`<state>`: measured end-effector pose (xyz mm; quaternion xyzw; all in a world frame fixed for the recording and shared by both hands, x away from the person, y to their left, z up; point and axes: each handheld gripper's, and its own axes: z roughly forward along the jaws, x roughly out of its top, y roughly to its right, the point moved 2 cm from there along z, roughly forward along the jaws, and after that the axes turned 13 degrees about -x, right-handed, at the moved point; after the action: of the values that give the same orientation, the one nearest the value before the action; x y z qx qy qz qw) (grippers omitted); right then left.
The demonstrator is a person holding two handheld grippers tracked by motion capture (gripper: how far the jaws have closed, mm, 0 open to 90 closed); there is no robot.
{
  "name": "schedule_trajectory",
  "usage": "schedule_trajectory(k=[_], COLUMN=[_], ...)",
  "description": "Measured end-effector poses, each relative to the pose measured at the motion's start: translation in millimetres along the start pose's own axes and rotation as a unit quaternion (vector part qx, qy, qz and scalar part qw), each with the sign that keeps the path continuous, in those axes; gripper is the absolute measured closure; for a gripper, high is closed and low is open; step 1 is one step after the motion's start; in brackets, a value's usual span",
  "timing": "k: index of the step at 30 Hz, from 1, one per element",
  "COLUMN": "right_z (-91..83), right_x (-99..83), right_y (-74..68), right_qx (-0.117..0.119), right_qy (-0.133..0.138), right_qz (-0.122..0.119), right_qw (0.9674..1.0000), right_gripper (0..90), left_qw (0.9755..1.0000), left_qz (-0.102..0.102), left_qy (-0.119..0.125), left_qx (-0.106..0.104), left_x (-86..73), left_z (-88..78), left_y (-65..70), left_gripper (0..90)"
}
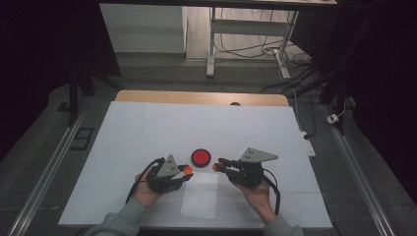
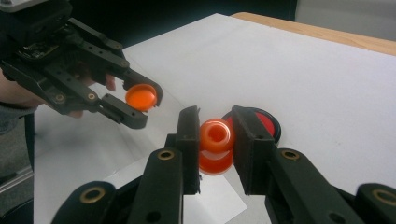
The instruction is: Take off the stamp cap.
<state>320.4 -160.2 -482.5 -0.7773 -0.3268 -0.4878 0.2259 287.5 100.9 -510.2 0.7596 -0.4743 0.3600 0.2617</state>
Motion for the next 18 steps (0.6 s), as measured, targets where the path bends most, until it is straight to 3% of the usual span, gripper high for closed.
schedule_trajectory(k=[18], right_z=[-2.0], right_x=[-0.6], right_y=[3.1], right_qx=[-0.008], right_qy=[0.001], right_qz=[-0.003], right_qw=[1.0], right_gripper=[72.1], left_qw=[0.9996], left_qz=[-0.024], left_qy=[0.003], left_qx=[0.012], left_x=[-18.4], left_z=[-19.6], left_y=[-2.6], left_gripper=[65.5])
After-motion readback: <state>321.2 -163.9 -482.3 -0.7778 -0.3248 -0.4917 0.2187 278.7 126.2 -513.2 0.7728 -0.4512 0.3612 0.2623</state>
